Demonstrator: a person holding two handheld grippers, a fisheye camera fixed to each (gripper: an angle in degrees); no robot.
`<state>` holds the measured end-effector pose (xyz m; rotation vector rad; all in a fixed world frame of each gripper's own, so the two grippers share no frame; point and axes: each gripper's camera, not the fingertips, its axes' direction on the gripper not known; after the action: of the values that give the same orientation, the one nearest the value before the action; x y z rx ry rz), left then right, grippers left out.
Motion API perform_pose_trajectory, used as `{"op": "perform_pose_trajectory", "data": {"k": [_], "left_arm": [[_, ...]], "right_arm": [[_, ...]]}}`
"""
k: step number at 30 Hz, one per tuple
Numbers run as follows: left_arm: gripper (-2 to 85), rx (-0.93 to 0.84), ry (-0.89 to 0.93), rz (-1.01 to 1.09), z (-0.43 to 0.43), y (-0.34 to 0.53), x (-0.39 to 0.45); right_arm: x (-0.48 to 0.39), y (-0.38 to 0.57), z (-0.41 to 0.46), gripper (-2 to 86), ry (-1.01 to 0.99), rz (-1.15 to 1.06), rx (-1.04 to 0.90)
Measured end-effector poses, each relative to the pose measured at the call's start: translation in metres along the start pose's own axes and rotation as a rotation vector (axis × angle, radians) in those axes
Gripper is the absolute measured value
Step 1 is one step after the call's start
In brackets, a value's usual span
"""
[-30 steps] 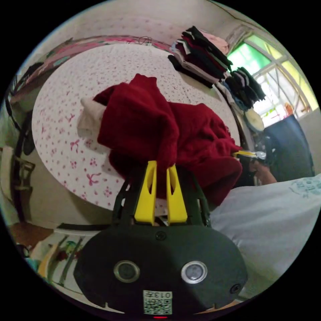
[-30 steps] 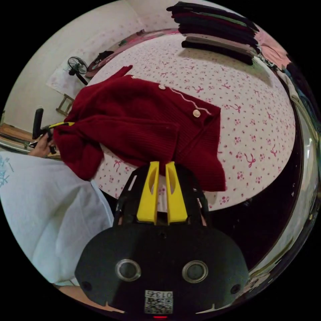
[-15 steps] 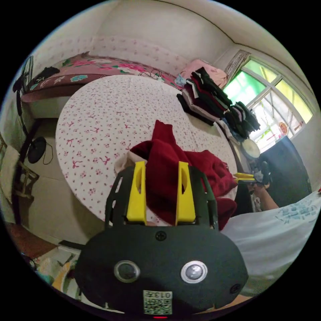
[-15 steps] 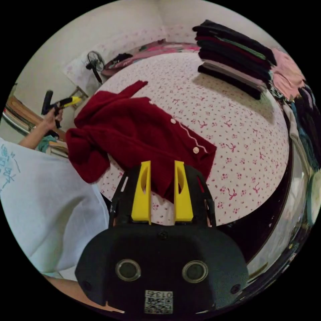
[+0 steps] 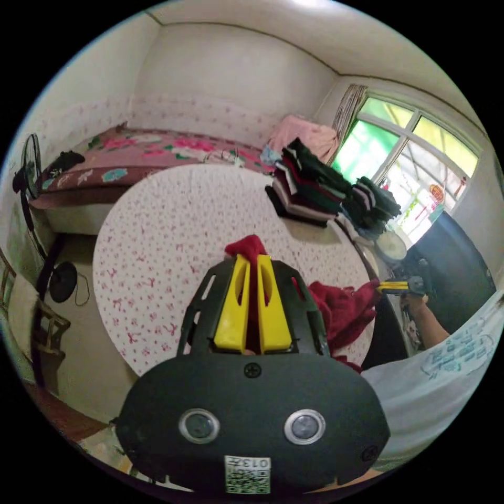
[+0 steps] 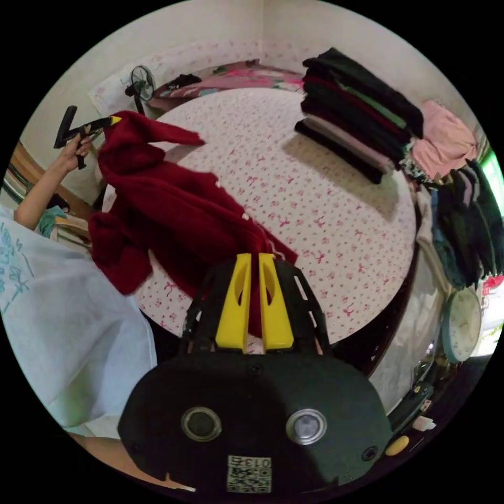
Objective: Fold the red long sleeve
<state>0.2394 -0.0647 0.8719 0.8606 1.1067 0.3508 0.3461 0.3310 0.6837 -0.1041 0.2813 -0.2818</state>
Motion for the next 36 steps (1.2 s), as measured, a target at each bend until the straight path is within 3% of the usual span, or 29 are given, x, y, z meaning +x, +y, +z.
{"op": "perform_pose_trajectory", "data": {"k": [4,12,16,17,18,21,28,36], "left_arm": [[0.9,0.099,0.083,-0.085,0.009,-0.036,-0.03],[2.2,0.224,0.015,0.099,0.068,-0.142,-0.007],[5.2,0.165,-0.139,0.116,0.121,-0.151,-0.014],[6.3,0.072,-0.139,0.075,0.147,-0.147,-0.029],[6.8,-0.034,-0.136,0.024,0.169,-0.137,-0.046],[7.3,-0.119,-0.137,-0.1,0.183,-0.089,-0.082],[9.0,-0.278,-0.171,-0.212,0.135,0.03,-0.13],[11.6,-0.446,-0.008,-0.35,0.086,0.176,-0.117]], "right_arm": [[0.024,-0.033,-0.006,2.6,0.131,0.023,0.059],[0.076,-0.093,0.003,3.1,0.286,0.152,0.172],[0.109,-0.099,0.046,3.5,0.266,0.284,0.11],[0.114,-0.097,0.055,3.6,0.255,0.307,0.087],[0.122,-0.092,0.075,3.7,0.233,0.341,0.029],[0.136,-0.062,0.111,3.9,0.188,0.416,-0.097],[0.123,0.079,0.094,5.4,0.018,0.477,-0.037],[0.085,0.248,0.075,7.5,-0.116,0.686,0.021]]}}
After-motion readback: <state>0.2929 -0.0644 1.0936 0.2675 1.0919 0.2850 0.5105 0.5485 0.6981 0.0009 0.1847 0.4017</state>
